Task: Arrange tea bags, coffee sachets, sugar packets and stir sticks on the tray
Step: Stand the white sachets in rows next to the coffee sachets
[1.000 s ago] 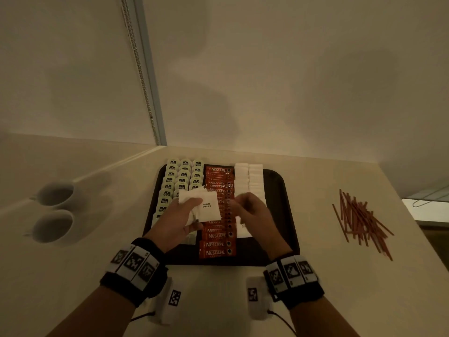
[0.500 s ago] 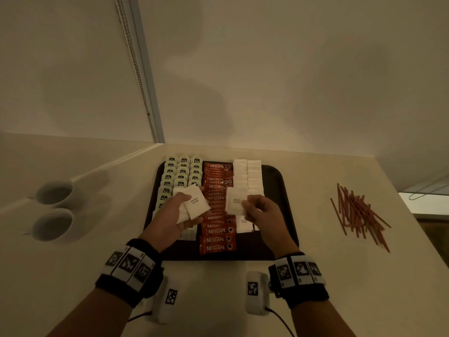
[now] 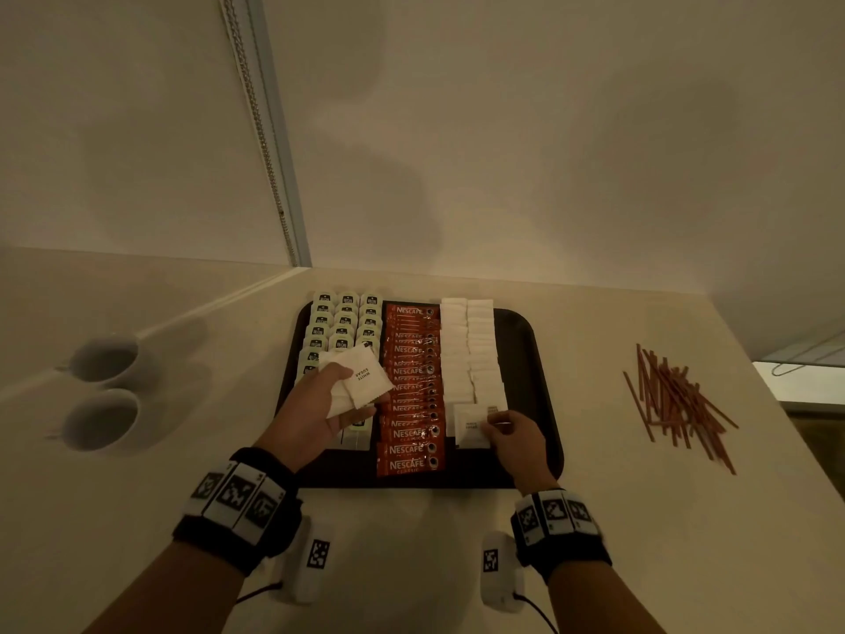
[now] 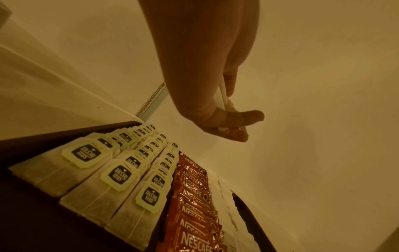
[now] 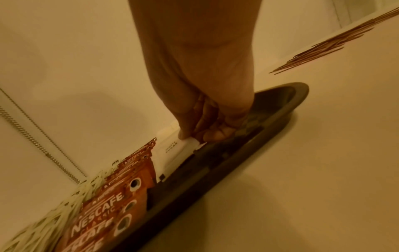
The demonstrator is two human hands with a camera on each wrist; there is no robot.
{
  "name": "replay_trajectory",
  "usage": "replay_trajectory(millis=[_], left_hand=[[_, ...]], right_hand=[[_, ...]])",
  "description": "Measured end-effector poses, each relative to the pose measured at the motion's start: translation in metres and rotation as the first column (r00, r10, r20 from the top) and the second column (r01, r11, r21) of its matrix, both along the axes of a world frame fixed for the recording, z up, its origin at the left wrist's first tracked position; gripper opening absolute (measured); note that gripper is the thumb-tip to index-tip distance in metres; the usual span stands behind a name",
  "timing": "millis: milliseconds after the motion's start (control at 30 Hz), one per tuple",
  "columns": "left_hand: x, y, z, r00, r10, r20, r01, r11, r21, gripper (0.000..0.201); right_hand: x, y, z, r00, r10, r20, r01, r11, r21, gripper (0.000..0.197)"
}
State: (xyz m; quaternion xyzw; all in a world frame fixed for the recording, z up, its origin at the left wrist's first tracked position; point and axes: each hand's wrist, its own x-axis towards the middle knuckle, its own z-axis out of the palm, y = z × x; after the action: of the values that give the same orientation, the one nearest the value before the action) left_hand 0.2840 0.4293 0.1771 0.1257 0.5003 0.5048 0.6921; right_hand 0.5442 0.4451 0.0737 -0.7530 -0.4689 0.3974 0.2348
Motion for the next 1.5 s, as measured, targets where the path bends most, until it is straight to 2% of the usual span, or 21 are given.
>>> replay_trajectory(millis=[233, 433, 500, 567, 633, 667, 700, 733, 767, 833, 933, 1000, 1133, 1200, 1233, 1333, 1500], left_hand=[[0.000, -0.001, 0.002, 0.999, -0.009, 0.034, 0.009, 1.000, -0.012, 0.030], [0.001, 0.001, 0.001, 1.000, 0.022, 0.023, -0.021, 0.999, -0.042, 0.022], [0.001, 0.002, 0.001, 1.000, 0.020, 0.003, -0.020, 0.999, -0.048, 0.014], [0.002, 0.002, 0.000, 1.000, 0.005, -0.030, -0.006, 1.000, -0.029, 0.012], [0.003, 0.003, -0.001, 0.996, -0.027, -0.081, 0.027, 1.000, 0.002, 0.017], [0.005, 0.003, -0.002, 0.993, -0.040, -0.110, 0.042, 0.999, 0.016, 0.019], [0.007, 0.003, -0.003, 0.989, -0.051, -0.141, 0.055, 0.998, 0.026, 0.022], [0.008, 0.003, -0.003, 0.984, -0.057, -0.171, 0.064, 0.997, 0.036, 0.024], [0.010, 0.003, -0.004, 0.979, -0.061, -0.196, 0.072, 0.996, 0.046, 0.027], [0.013, 0.003, -0.004, 0.972, -0.066, -0.223, 0.081, 0.995, 0.058, 0.031], [0.011, 0.004, -0.004, 0.967, -0.077, -0.241, 0.095, 0.993, 0.064, 0.029], [0.009, 0.003, -0.003, 0.958, -0.089, -0.271, 0.117, 0.989, 0.090, 0.024], [0.006, 0.003, -0.004, 0.928, -0.123, -0.352, 0.181, 0.974, 0.136, 0.030], [0.007, 0.003, -0.004, 0.913, -0.158, -0.375, 0.227, 0.962, 0.149, 0.029], [0.008, 0.003, -0.005, 0.908, -0.174, -0.381, 0.248, 0.956, 0.154, 0.029], [0.011, 0.002, -0.007, 0.916, -0.186, -0.355, 0.257, 0.953, 0.162, 0.031], [0.015, 0.004, -0.014, 0.961, -0.056, -0.270, 0.095, 0.986, 0.136, 0.037]], right_hand=[[-0.011, 0.005, -0.002, 0.996, 0.062, 0.070, -0.064, 0.998, 0.027, 0.023], [-0.019, 0.006, -0.009, 0.975, 0.077, 0.206, -0.094, 0.993, 0.074, 0.015], [-0.021, 0.005, -0.008, 0.963, 0.104, 0.250, -0.128, 0.988, 0.082, 0.013], [-0.026, 0.005, -0.001, 0.957, 0.116, 0.266, -0.157, 0.978, 0.137, 0.013], [-0.038, 0.006, 0.018, 0.980, 0.143, 0.140, -0.175, 0.953, 0.246, 0.016], [-0.047, 0.006, 0.031, 0.982, 0.186, -0.014, -0.175, 0.944, 0.279, 0.018], [-0.058, 0.006, 0.045, 0.949, 0.243, -0.201, -0.184, 0.944, 0.273, 0.023], [-0.070, 0.004, 0.058, 0.883, 0.287, -0.371, -0.207, 0.949, 0.239, 0.027], [-0.081, 0.003, 0.067, 0.821, 0.309, -0.480, -0.234, 0.949, 0.212, 0.029], [-0.096, 0.002, 0.075, 0.769, 0.314, -0.556, -0.228, 0.948, 0.221, 0.026], [-0.102, 0.007, 0.078, 0.739, 0.269, -0.617, -0.146, 0.959, 0.243, 0.013], [-0.100, 0.013, 0.081, 0.752, 0.292, -0.591, -0.166, 0.951, 0.259, 0.010], [-0.097, 0.021, 0.098, 0.814, 0.471, -0.341, -0.349, 0.865, 0.362, 0.018], [-0.095, 0.022, 0.106, 0.820, 0.534, -0.207, -0.430, 0.813, 0.393, 0.028], [-0.095, 0.022, 0.109, 0.819, 0.543, -0.186, -0.445, 0.805, 0.391, 0.034], [-0.093, 0.026, 0.110, 0.836, 0.500, -0.226, -0.392, 0.833, 0.391, 0.043], [-0.090, 0.018, 0.093, 0.861, 0.366, -0.352, -0.278, 0.920, 0.278, 0.033]])
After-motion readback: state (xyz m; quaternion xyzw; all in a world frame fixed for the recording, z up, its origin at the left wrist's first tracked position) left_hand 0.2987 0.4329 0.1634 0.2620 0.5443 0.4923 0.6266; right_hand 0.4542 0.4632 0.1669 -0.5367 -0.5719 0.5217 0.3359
